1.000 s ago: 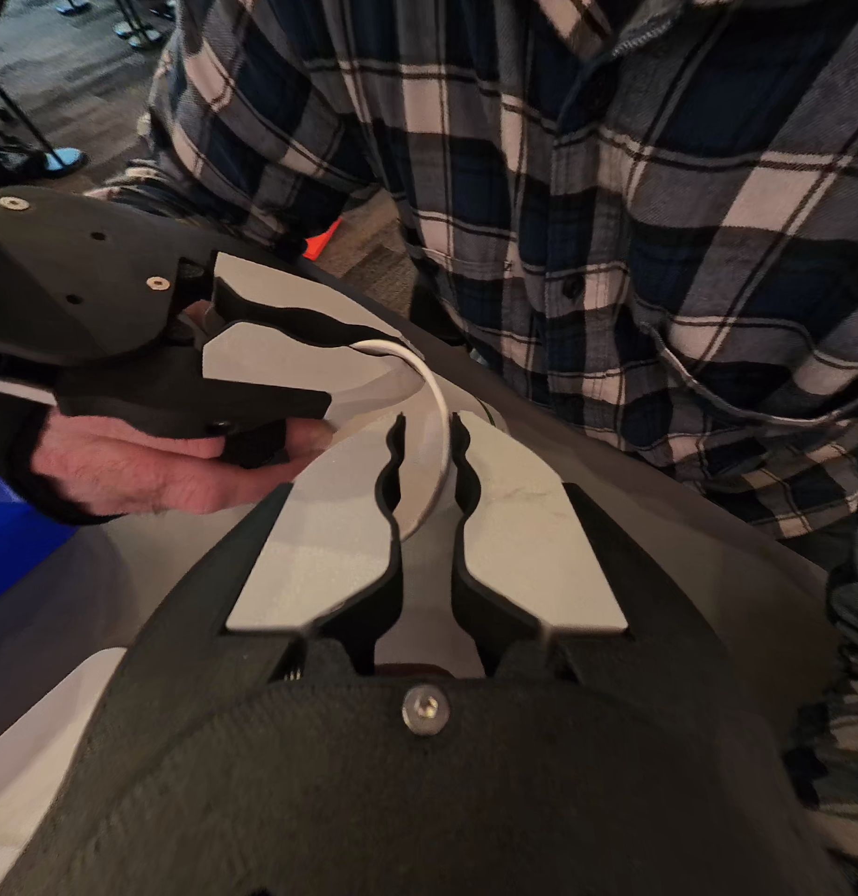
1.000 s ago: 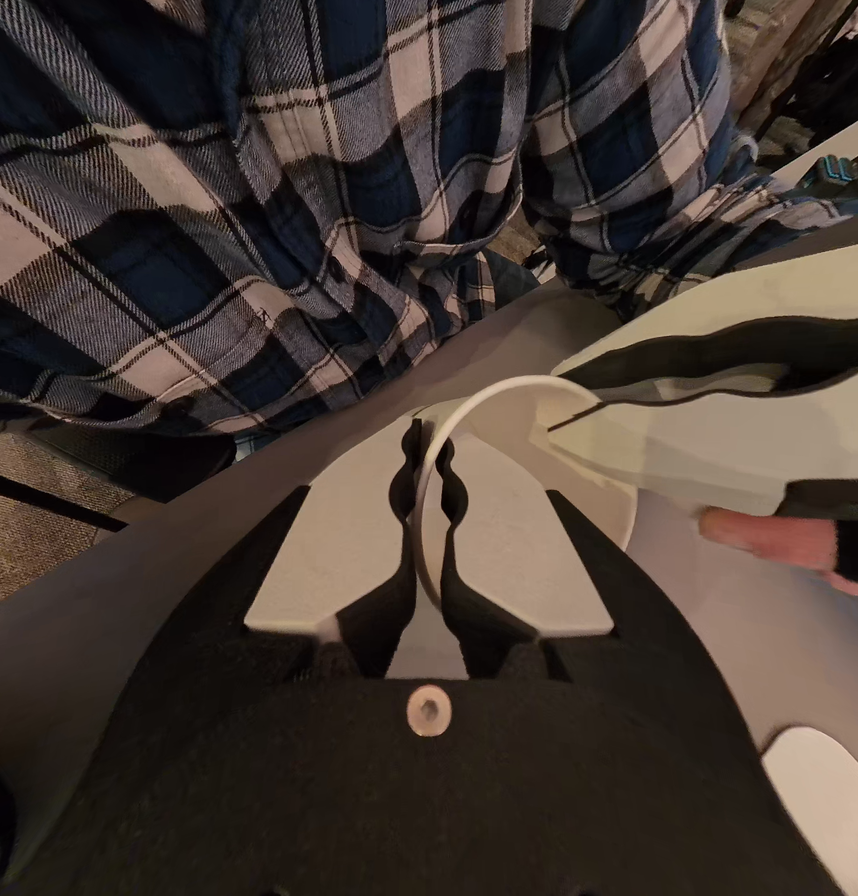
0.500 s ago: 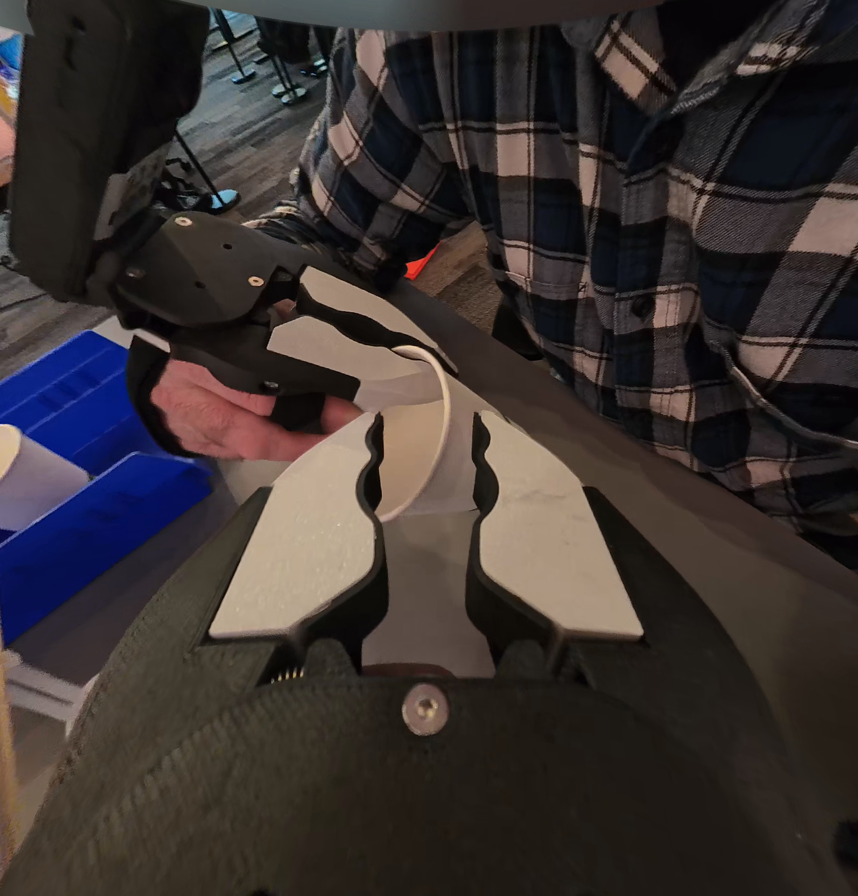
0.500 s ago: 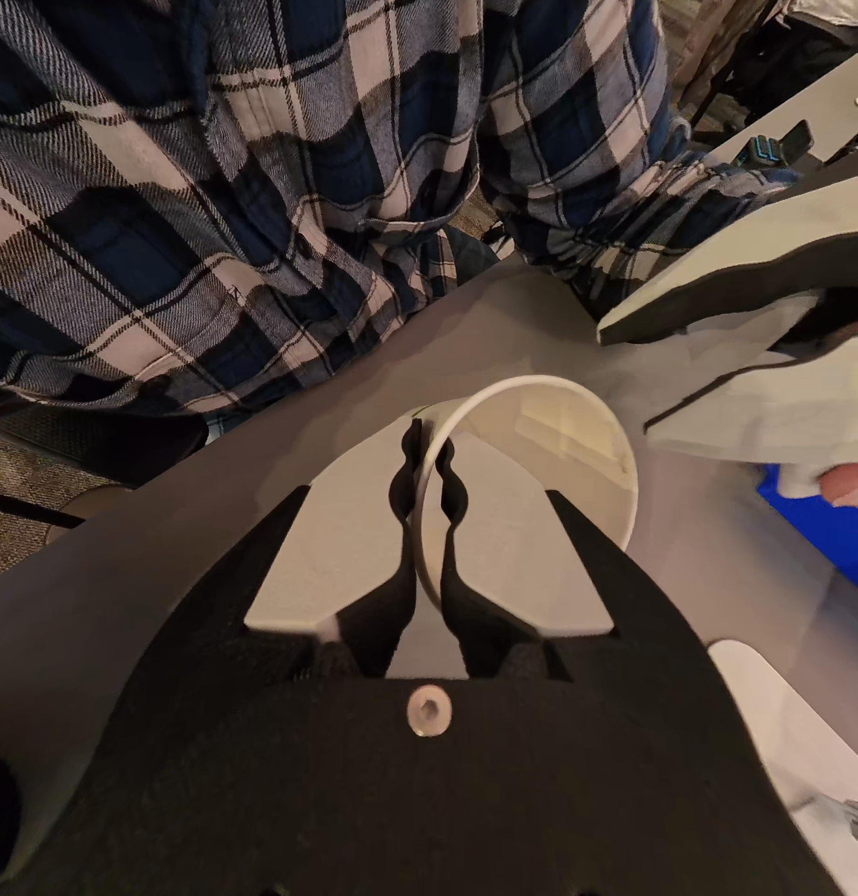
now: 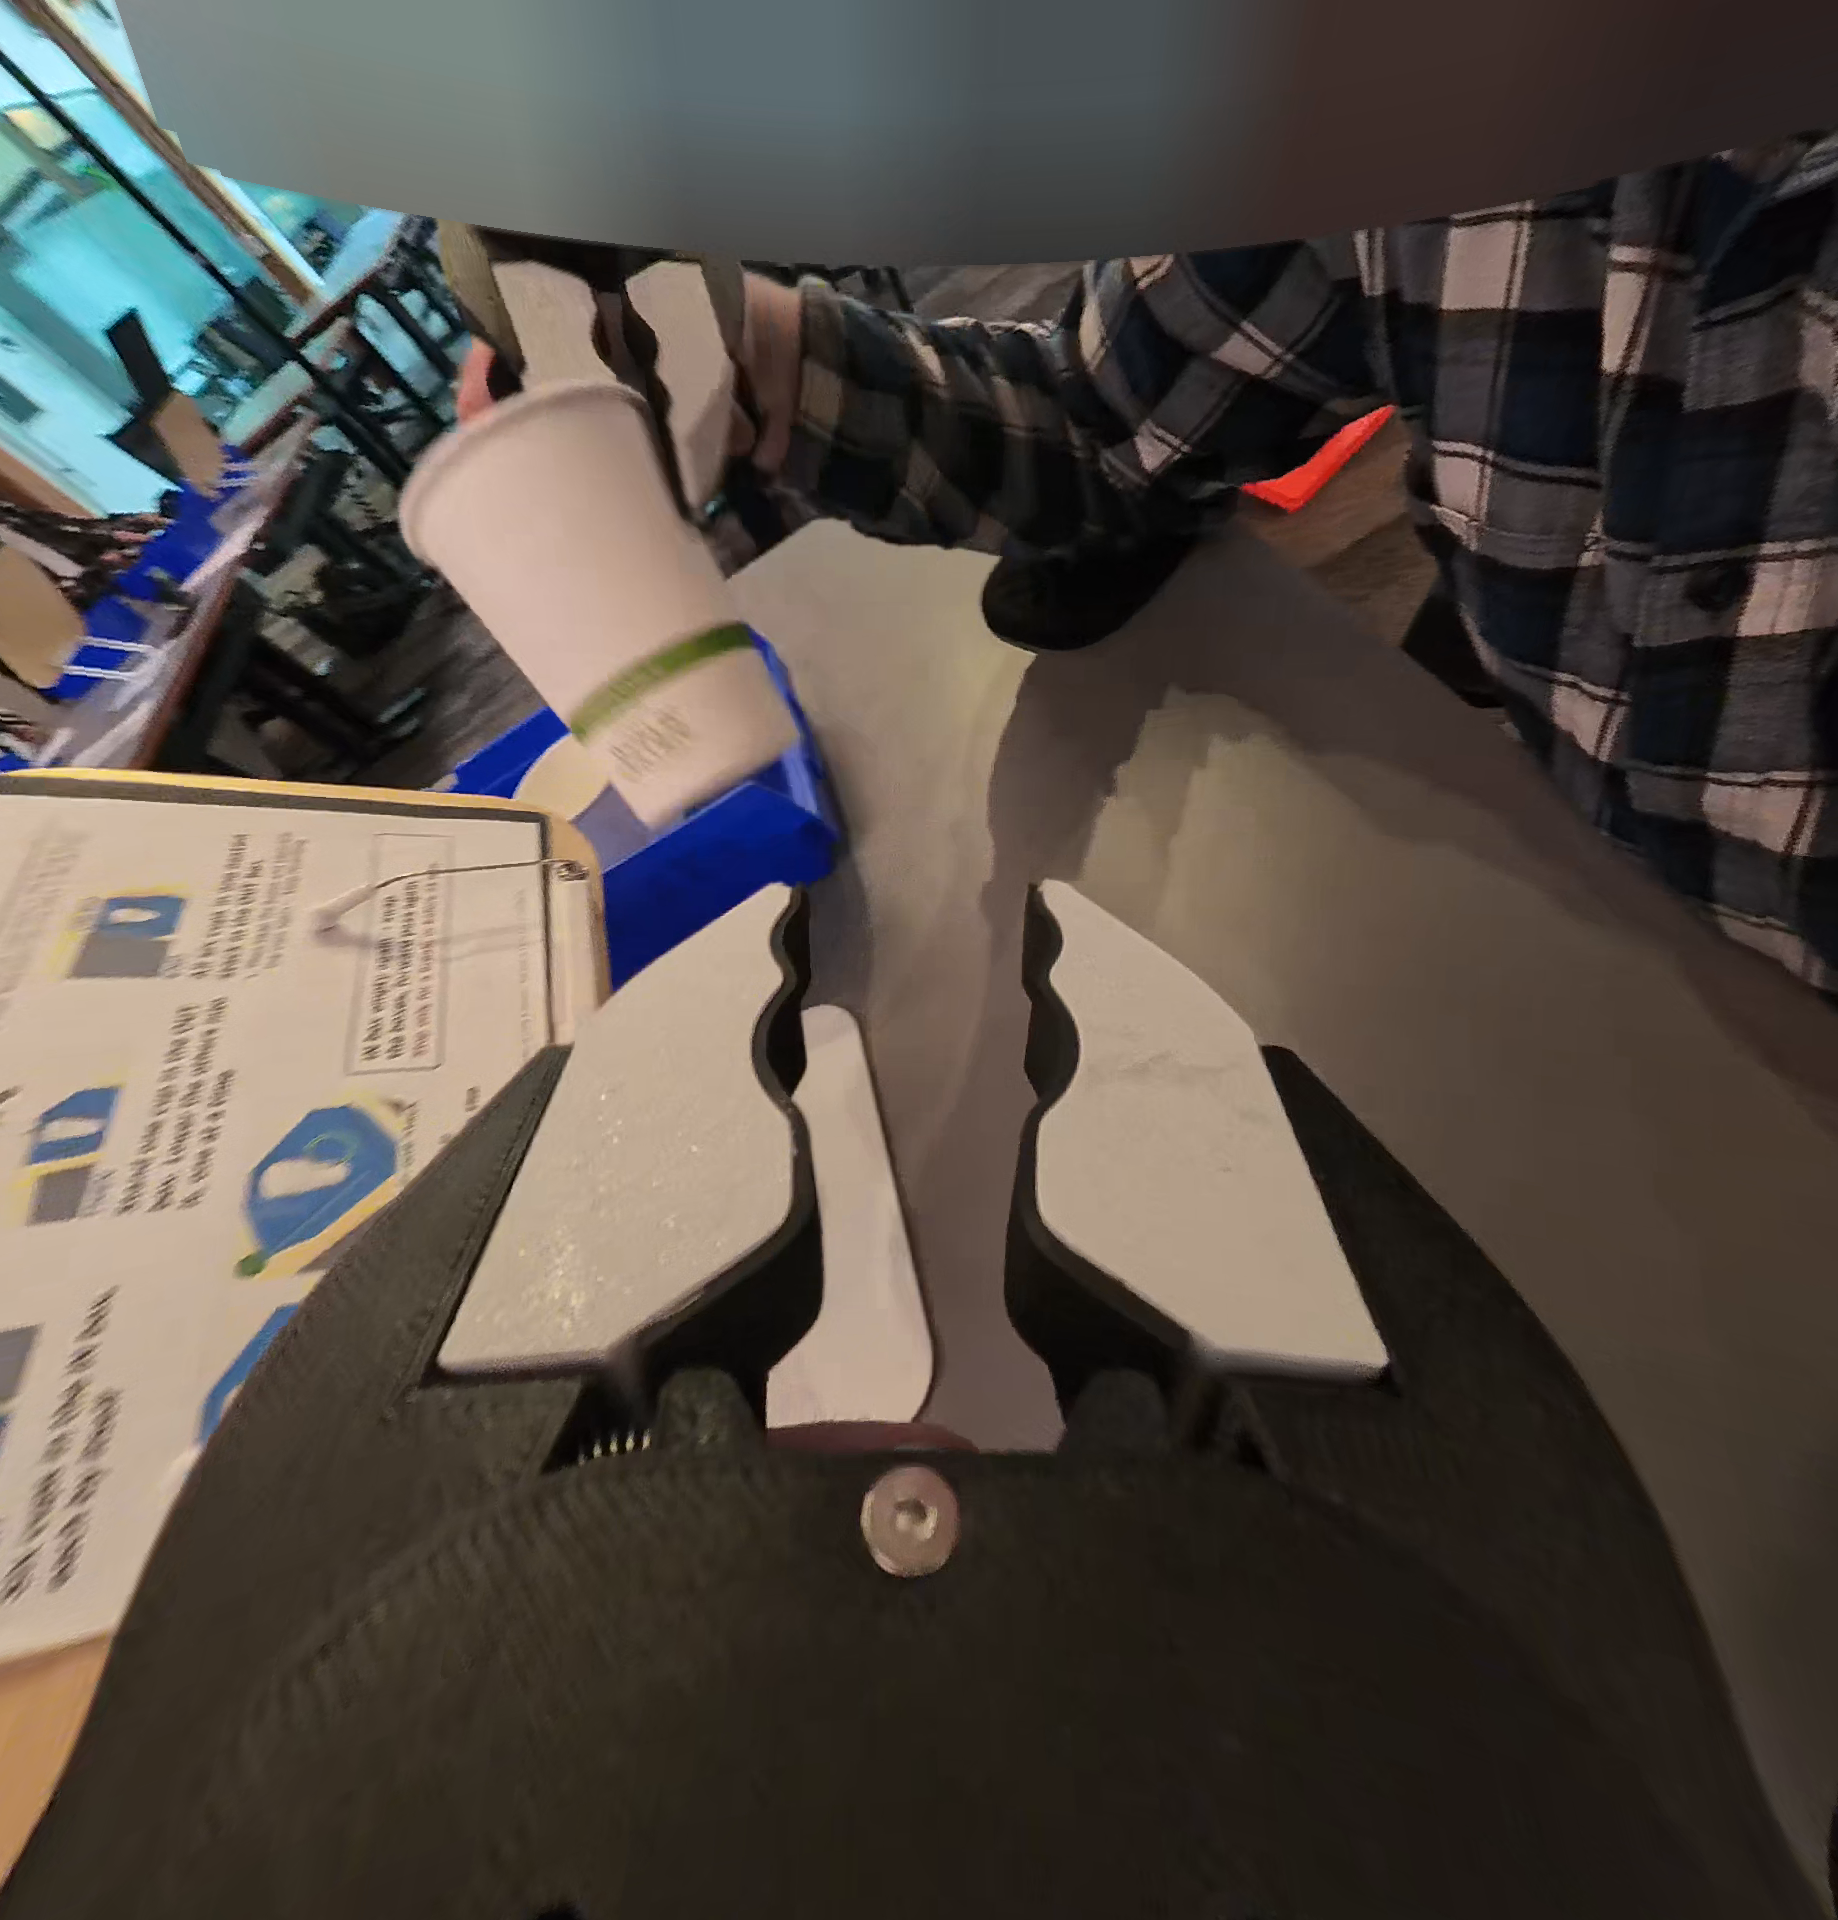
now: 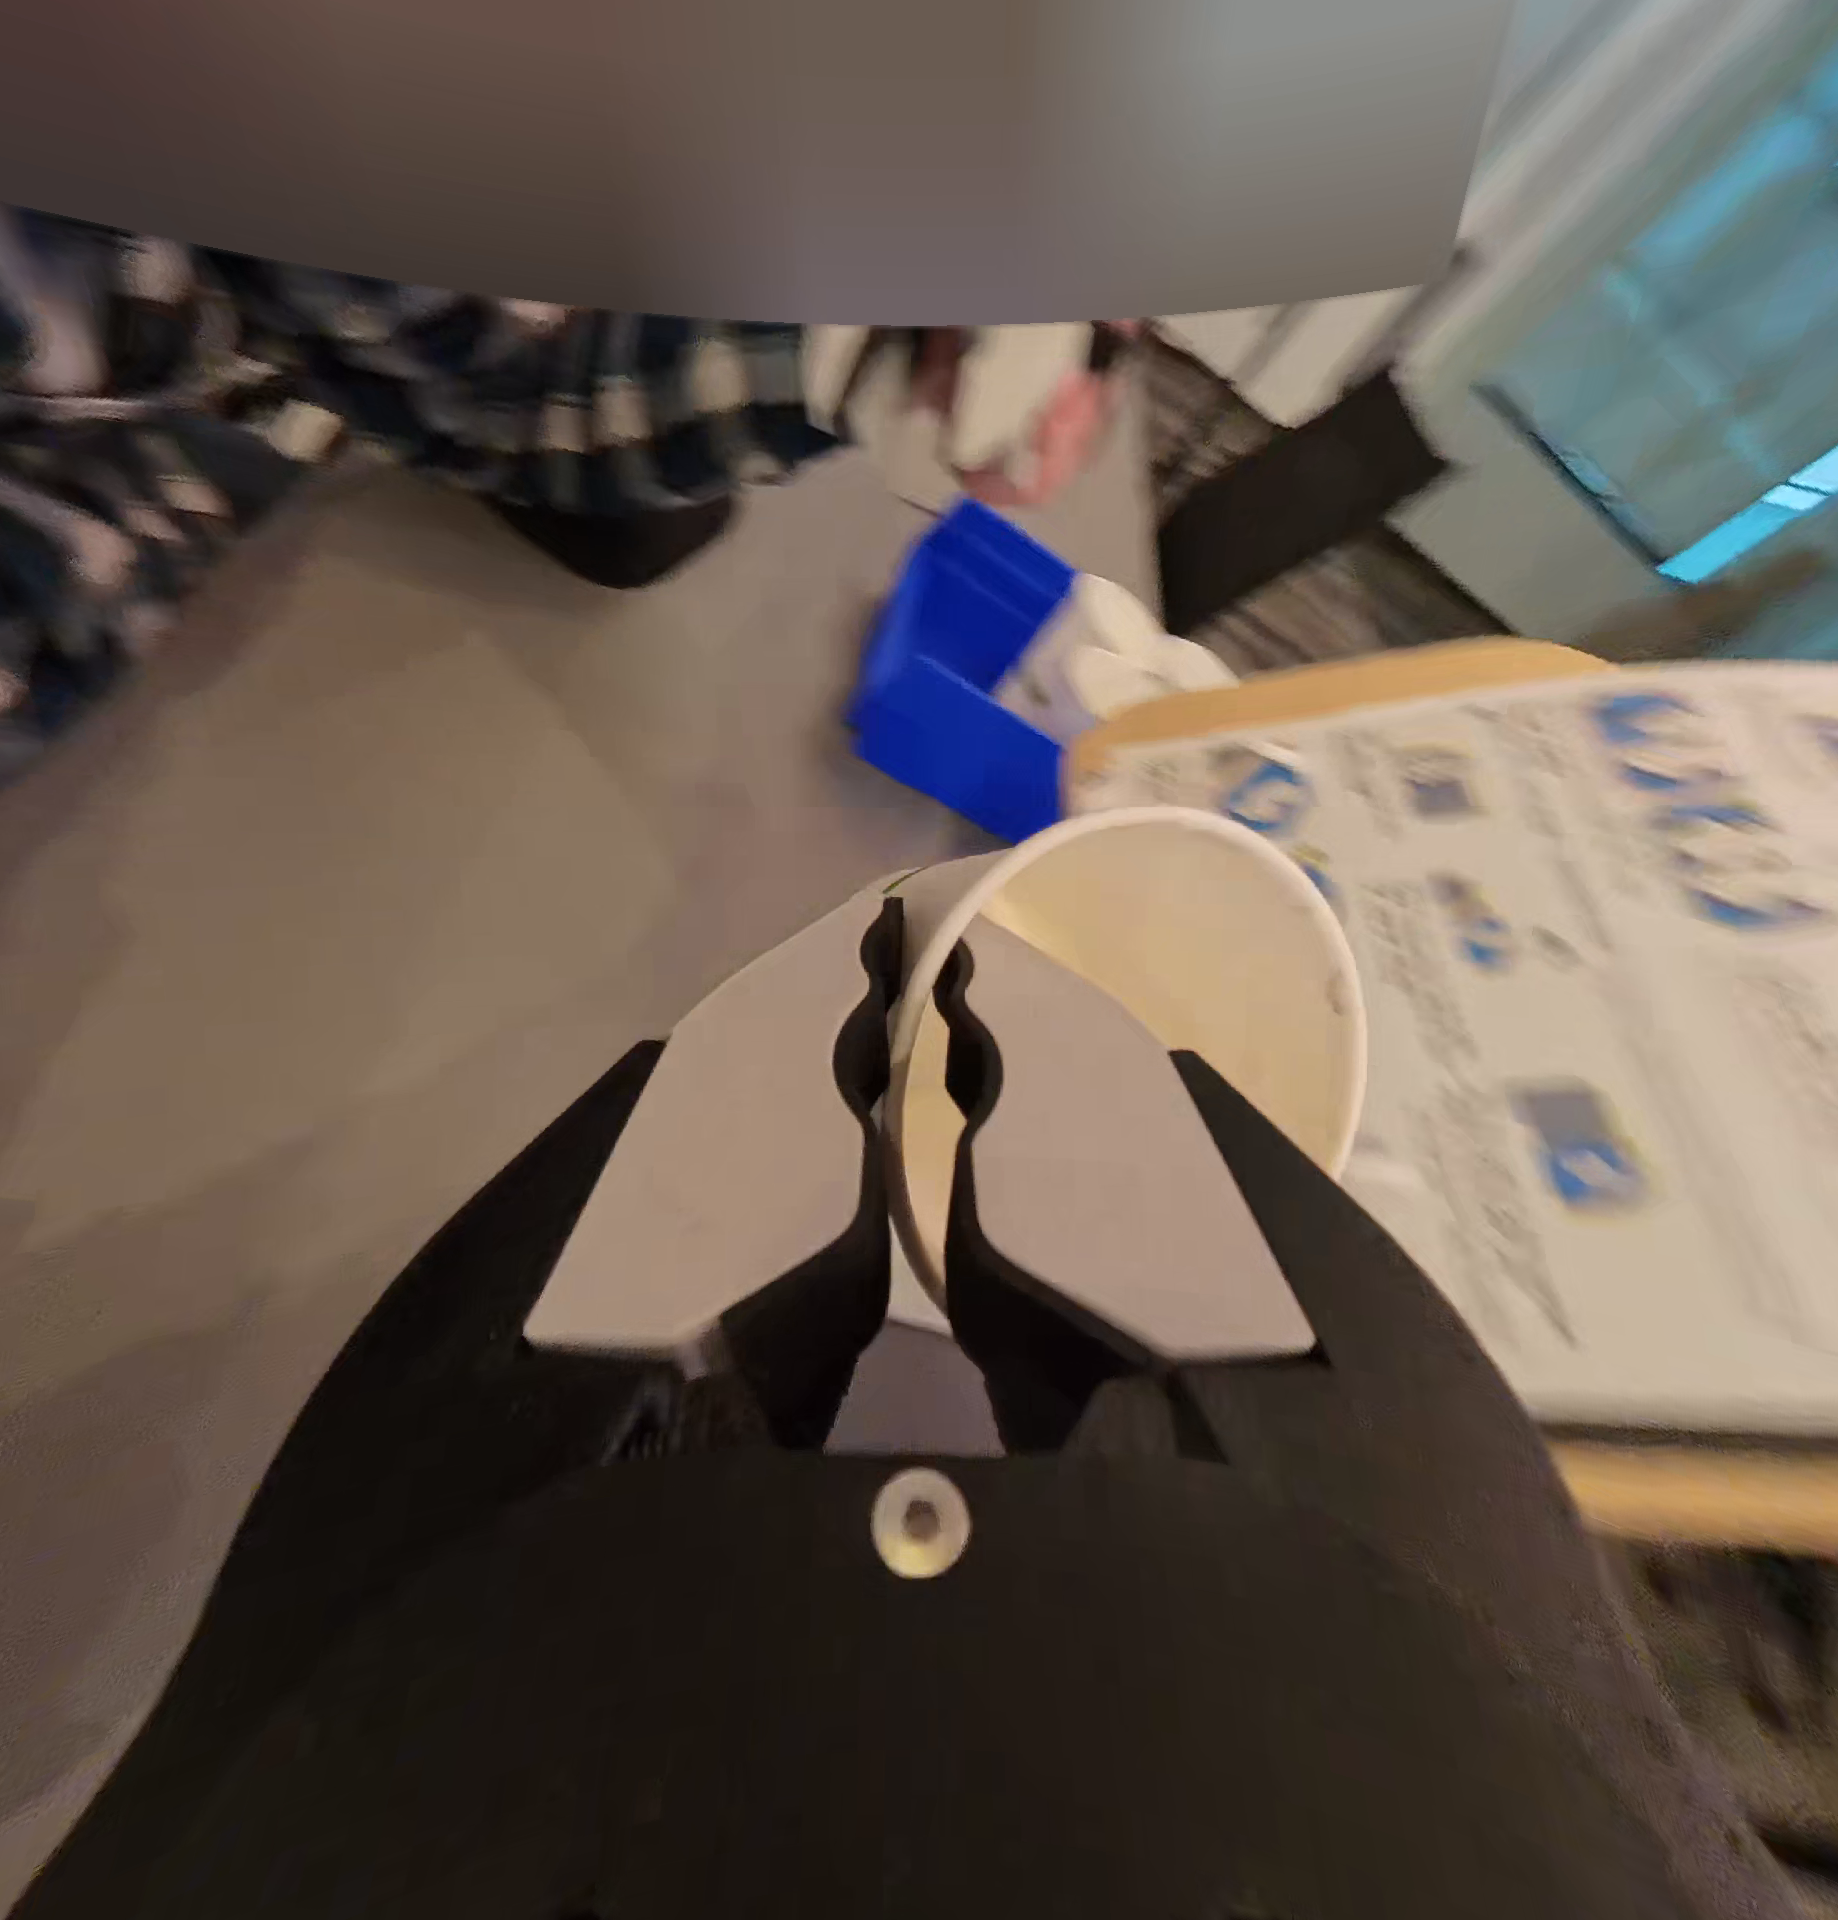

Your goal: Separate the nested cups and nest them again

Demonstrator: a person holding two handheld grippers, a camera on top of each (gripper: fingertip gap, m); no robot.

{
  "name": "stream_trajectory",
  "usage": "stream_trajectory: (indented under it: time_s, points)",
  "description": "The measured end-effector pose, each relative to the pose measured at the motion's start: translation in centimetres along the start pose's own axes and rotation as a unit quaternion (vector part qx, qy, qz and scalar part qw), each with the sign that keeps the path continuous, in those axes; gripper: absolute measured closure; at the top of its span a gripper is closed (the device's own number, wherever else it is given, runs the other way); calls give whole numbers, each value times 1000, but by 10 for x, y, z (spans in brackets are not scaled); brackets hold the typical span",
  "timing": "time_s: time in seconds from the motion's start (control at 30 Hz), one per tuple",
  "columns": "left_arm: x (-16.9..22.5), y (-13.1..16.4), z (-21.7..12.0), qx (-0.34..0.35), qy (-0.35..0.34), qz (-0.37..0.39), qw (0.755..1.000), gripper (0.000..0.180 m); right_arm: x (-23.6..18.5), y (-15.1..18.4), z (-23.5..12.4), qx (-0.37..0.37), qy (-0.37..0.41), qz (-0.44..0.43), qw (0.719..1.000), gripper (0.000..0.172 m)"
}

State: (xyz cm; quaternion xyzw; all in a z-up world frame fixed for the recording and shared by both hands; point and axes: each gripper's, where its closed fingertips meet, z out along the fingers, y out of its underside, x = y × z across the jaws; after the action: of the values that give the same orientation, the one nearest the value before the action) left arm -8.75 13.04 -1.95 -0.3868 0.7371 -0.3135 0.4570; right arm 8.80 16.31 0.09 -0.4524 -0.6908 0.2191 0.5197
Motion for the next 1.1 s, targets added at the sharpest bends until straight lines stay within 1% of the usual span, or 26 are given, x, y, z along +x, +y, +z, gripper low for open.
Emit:
stream_trajectory:
  time_s: [0.1, 0.17, 0.27, 0.37, 0.43, 0.5, 0.67, 0.8, 1.1]
  points:
    - [-6, 1, -13, -13, -31, 6, 999, 142, 43, 23, -43, -63, 128, 11, 990, 166]
    - [-8, 2, -19, -20, -44, 8, 999, 142, 64, 42, -69, -113, 197, 20, 974, 166]
    - [-12, 6, -23, -35, -59, 7, 998, 143, 80, 64, -95, -151, 247, 55, 956, 166]
    - [-18, 21, -26, -76, -79, 1, 994, 142, 91, 99, -112, -226, 281, 81, 929, 165]
    - [-23, 31, -29, -101, -94, -5, 990, 141, 93, 120, -117, -264, 285, 102, 916, 166]
    - [-26, 37, -31, -113, -102, -10, 988, 141, 95, 135, -116, -281, 282, 122, 909, 166]
    - [-29, 44, -35, -123, -109, -15, 986, 141, 89, 164, -100, -303, 242, 157, 908, 166]
    - [-31, 46, -39, -126, -117, -18, 985, 141, 86, 177, -92, -319, 226, 167, 905, 166]
    - [-35, 53, -49, -145, -136, -22, 980, 141, 82, 188, -85, -327, 210, 185, 903, 166]
